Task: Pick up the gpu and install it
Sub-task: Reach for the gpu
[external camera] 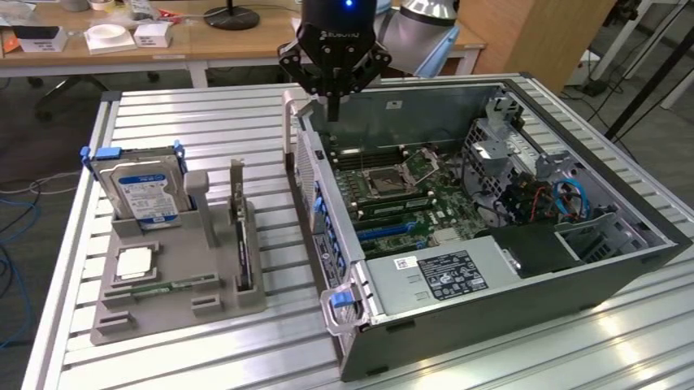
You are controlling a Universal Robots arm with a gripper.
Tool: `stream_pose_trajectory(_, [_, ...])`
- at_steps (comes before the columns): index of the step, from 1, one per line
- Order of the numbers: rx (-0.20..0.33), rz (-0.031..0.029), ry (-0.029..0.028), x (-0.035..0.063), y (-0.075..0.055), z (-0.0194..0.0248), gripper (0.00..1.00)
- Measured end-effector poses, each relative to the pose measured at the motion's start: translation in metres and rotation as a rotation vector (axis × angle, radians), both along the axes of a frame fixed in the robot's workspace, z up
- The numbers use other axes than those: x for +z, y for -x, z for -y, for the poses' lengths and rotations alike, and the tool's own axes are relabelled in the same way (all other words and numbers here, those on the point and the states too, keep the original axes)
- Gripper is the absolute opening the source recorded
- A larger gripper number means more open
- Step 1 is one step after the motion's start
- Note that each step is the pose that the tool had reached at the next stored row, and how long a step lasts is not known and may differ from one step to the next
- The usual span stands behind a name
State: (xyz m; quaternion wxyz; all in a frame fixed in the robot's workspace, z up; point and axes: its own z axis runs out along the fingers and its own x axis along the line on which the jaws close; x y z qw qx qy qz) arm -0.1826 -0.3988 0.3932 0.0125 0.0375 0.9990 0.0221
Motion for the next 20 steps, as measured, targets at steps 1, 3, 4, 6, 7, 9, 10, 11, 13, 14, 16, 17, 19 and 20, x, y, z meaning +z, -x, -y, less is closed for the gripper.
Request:
stream_pose_trajectory(1, [0.0,0.0,0.0,0.0,0.0,0.0,0.11])
stream_pose_trajectory(3, [0.0,0.0,0.0001,0.0,0.001,0.0,0.11])
stream_pose_trajectory(4, [0.0,0.0,0.0001,0.0,0.002,0.0,0.11])
stream_pose_trajectory(6, [0.0,-0.0001,0.0,0.0,0.003,0.0,0.11])
stream_pose_trajectory(7, [0.0,-0.0001,0.0001,0.0,0.003,0.0,0.11])
stream_pose_trajectory(9, [0.0,-0.0001,0.0001,0.0,0.004,0.0,0.11])
stream_pose_trajectory(10, [0.0,-0.0001,0.0,0.0,0.005,0.0,0.11])
stream_pose_trajectory(11, [0.0,0.0,0.0001,0.0,0.005,0.0,0.11])
stream_pose_trajectory(13, [0.0,0.0,0.0,0.0,0.006,0.0,0.11])
stream_pose_trajectory(14, [0.0,0.0,0.0001,0.0,0.007,0.0,0.11])
stream_pose_trajectory(16, [0.0,-0.0001,0.0001,0.0001,0.008,0.0,0.11])
stream_pose_trajectory(17, [0.0,-0.0001,0.0001,0.0001,0.009,0.0,0.11])
stream_pose_trajectory(19, [0.0,-0.0001,0.0001,0.0,0.01,0.0,0.11])
stream_pose_trajectory(20, [0.0,0.0,0.0001,0.0,0.011,0.0,0.11])
